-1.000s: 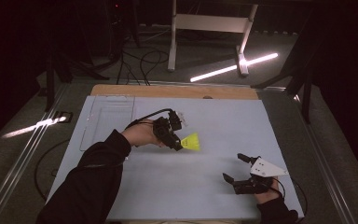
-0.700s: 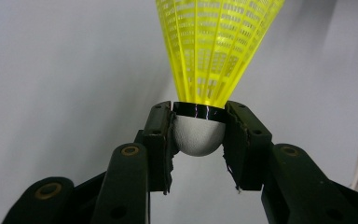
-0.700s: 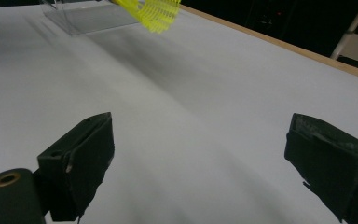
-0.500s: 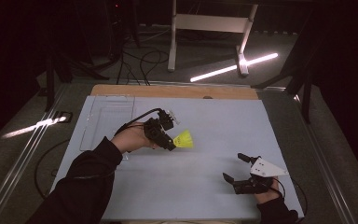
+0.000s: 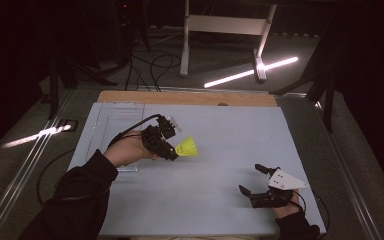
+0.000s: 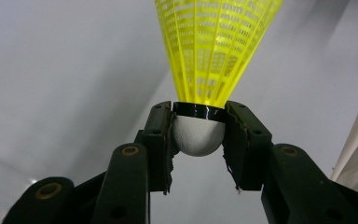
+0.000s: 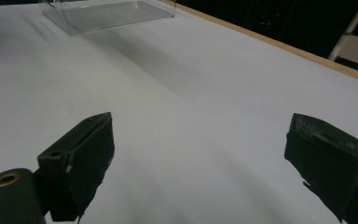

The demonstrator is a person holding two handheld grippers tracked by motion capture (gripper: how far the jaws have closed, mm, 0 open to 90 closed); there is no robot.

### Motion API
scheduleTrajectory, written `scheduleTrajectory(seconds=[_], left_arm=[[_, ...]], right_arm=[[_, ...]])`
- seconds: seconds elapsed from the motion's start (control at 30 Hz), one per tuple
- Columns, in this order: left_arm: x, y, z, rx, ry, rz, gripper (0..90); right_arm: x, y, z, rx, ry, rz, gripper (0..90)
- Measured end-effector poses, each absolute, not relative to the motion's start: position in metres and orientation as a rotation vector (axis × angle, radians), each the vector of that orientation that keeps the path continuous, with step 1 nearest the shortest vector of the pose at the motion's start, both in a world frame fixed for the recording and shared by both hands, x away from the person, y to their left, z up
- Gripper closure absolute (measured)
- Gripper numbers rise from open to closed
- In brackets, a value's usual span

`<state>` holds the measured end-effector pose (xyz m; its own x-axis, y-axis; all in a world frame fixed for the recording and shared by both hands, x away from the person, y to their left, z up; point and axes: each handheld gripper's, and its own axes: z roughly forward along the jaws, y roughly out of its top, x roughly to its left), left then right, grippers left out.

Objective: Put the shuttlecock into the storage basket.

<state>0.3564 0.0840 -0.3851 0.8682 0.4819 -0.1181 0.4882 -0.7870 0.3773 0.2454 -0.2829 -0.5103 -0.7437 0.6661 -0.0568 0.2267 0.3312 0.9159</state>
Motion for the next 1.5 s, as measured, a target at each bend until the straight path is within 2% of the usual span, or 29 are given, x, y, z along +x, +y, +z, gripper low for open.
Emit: scheduleTrajectory(seconds=[1.13, 1.5], left_arm=[[0.355, 0.179, -0.335, 2.503, 0.973, 0.117, 64.7], [0.359, 0.221, -0.328, 2.463, 1.123, 0.159, 64.8]], right_arm=[[0.246, -0.283, -0.509, 0.785, 2.168, 1.391, 8.6], [0.246, -0.283, -0.51, 0.786, 2.171, 1.388, 8.6]])
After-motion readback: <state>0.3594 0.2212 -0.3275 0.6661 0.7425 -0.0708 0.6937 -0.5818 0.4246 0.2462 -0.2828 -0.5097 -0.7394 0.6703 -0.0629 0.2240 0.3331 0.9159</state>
